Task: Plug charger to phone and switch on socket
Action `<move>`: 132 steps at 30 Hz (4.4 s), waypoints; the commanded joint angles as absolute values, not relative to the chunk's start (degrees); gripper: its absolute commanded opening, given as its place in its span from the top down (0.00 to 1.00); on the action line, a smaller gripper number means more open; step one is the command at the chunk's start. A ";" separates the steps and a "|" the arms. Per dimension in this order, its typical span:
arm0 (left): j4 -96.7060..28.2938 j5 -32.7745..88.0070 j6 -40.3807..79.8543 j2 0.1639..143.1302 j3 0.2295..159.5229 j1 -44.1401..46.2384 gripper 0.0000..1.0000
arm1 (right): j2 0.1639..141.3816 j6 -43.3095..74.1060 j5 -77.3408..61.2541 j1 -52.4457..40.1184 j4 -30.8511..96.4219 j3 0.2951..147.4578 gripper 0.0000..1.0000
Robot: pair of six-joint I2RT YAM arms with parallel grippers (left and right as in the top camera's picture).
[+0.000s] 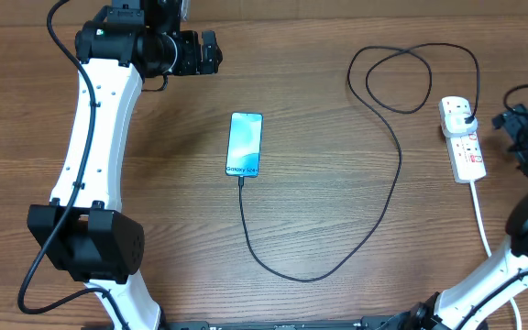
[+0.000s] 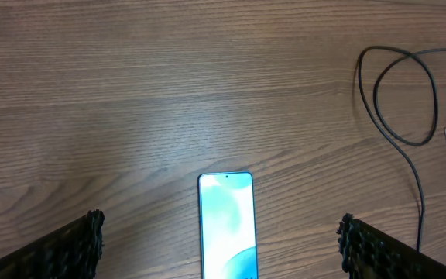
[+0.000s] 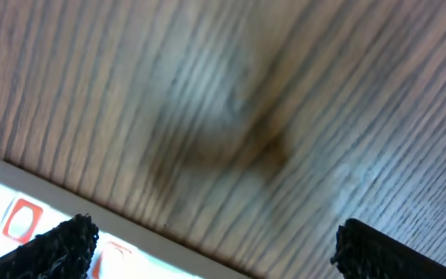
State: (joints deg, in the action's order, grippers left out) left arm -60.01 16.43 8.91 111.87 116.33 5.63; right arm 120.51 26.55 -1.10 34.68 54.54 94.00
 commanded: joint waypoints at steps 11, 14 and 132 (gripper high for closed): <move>-59.94 15.92 9.23 112.18 116.16 6.02 0.00 | 120.46 21.02 -6.46 32.73 57.08 93.27 0.00; -59.94 15.92 9.23 112.18 116.14 6.02 0.00 | 120.49 22.48 -4.05 31.79 55.90 91.74 0.00; -59.94 15.92 9.23 112.18 116.14 5.65 0.00 | 58.70 24.34 -7.35 8.12 73.47 78.15 0.00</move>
State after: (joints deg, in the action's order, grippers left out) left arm -60.01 16.23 8.93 111.87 116.33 5.63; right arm 64.64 22.92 -7.51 12.43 73.34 82.61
